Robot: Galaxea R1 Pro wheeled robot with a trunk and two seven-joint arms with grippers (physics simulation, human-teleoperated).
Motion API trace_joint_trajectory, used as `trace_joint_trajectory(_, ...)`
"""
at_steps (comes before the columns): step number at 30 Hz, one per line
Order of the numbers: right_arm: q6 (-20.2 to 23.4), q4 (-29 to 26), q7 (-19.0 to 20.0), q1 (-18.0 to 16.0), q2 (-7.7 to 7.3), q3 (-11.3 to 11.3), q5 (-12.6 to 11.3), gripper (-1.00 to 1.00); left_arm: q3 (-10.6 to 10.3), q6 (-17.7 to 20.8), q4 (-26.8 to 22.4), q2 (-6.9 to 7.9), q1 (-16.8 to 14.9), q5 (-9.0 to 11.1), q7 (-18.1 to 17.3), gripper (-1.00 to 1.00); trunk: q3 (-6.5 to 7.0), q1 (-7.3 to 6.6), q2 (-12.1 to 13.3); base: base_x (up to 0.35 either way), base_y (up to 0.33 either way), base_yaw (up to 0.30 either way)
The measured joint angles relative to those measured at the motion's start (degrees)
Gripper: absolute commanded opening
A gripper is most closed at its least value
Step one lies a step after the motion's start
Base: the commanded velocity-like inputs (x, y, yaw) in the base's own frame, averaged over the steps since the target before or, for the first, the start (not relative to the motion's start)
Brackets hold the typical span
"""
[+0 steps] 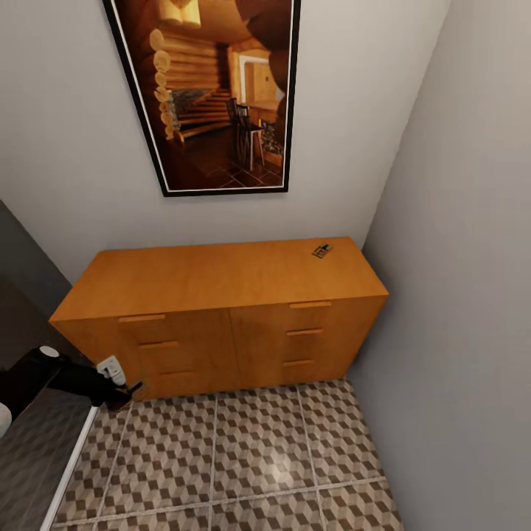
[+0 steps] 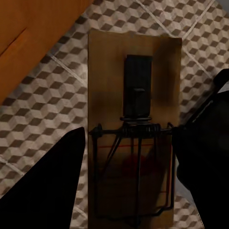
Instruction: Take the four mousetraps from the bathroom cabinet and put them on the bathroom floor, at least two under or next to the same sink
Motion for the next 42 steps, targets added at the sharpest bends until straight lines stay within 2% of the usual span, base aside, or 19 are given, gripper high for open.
trace_joint_trajectory(3,-0.1,0.0,-0.1,0.0,-0.02,0.0,0.0,1.00,-0.2,-2.7,6.4,-1.84,0.0,0.2,4.5,-1.00,0.00,0.00,0.0,0.000,0.000,0.000)
trace_joint_trajectory(5,-0.1,0.0,-0.1,0.0,-0.02,0.0,0.0,1.00,-0.3,-4.1,9.0,-2.64,0.0,0.3,6.0,-1.00,0.00,0.00,0.0,0.000,0.000,0.000)
trace_joint_trajectory(8,-0.1,-0.1,-0.1,0.0,-0.04,0.0,0.0,1.00,-0.6,-7.0,15.1,-4.71,0.0,0.3,9.5,-1.00,-0.01,0.00,0.0,0.000,0.000,0.000)
trace_joint_trajectory(13,-0.3,-0.1,-0.1,0.0,-0.12,-0.1,-0.1,1.00,0.2,-8.4,21.3,-7.66,0.0,-0.4,15.3,-1.00,0.00,0.00,0.0,0.000,0.000,0.000)
trace_joint_trajectory(16,-1.3,-0.1,-0.1,0.0,-0.17,-0.1,-0.1,1.00,-0.1,-8.6,24.1,-9.34,0.1,0.1,20.2,-1.00,0.00,0.00,0.0,0.000,0.000,0.000)
trace_joint_trajectory(19,-3.7,-0.2,-0.2,0.0,-0.24,-0.1,0.0,1.00,-0.1,-8.8,28.2,-11.96,0.3,0.0,27.4,-1.00,0.00,0.00,0.0,0.000,0.000,0.000)
trace_joint_trajectory(22,-5.8,-0.2,-0.2,0.0,-0.41,-0.2,0.0,1.00,0.1,-8.9,29.9,-13.90,0.3,0.4,33.2,-1.00,0.00,0.00,0.0,0.000,0.000,0.000)
trace_joint_trajectory(23,-6.1,-0.2,-0.2,0.0,-0.47,-0.2,0.0,1.00,0.1,-9.0,30.1,-14.19,0.4,0.6,34.0,-1.00,0.00,0.00,0.0,0.000,0.000,0.000)
trace_joint_trajectory(25,-6.6,-0.4,-0.3,0.0,-0.71,-0.2,0.0,1.00,0.1,-9.4,30.4,-14.84,0.6,1.9,36.0,-1.00,0.00,0.00,0.0,0.000,0.000,0.000)
trace_joint_trajectory(27,-6.9,-0.7,-0.3,0.0,-0.97,-0.3,-0.1,1.00,0.0,-10.1,30.6,-15.19,0.8,4.4,37.6,-1.00,0.00,0.00,0.0,0.000,0.000,0.000)
trace_joint_trajectory(28,-7.0,-0.8,-0.4,0.0,-1.29,-0.3,-0.1,1.00,-0.1,-10.6,30.7,-15.33,0.9,6.9,38.4,-1.00,0.00,0.00,0.0,0.000,0.000,0.000)
trace_joint_trajectory(29,-7.1,-0.9,-0.4,0.0,-1.48,-0.4,-0.1,1.00,-0.2,-10.8,30.7,-15.39,0.9,8.5,38.7,-1.00,0.00,0.00,0.0,0.000,0.000,0.000)
trace_joint_trajectory(30,-7.1,-1.0,-0.4,0.0,-1.84,-0.5,-0.1,1.00,-0.2,-11.1,30.8,-15.53,1.0,11.6,39.3,-1.00,0.00,0.00,0.0,0.000,0.000,0.000)
trace_joint_trajectory(31,-7.2,-1.1,-0.4,0.0,-1.99,-0.5,-0.1,1.00,-0.1,-11.3,30.8,-15.63,1.0,13.1,39.7,-1.00,0.00,0.00,0.0,0.000,0.000,0.000)
trace_joint_trajectory(32,-7.2,-1.2,-0.4,0.0,-2.24,-0.6,-0.1,1.00,0.1,-11.4,30.8,-15.82,1.1,15.7,40.4,-1.00,0.00,0.00,0.0,0.000,0.000,0.000)
trace_joint_trajectory(35,-7.6,-1.8,-0.5,0.0,-2.95,-0.9,-0.2,1.00,0.4,-11.7,30.8,-16.56,1.4,19.9,42.5,-1.00,0.00,0.00,0.0,0.000,0.000,0.000)
trace_joint_trajectory(38,-8.0,-2.3,-1.1,0.0,-3.44,-0.9,-0.4,1.00,0.4,-11.8,30.8,-17.55,1.7,21.1,44.1,-1.00,0.00,0.00,0.0,0.000,0.000,0.000)
trace_joint_trajectory(42,-8.4,-3.4,-3.0,0.0,-3.97,-1.0,-0.4,1.00,0.5,-12.1,30.9,-18.39,2.8,21.8,45.4,-1.00,0.00,0.00,0.0,0.000,0.000,0.000)
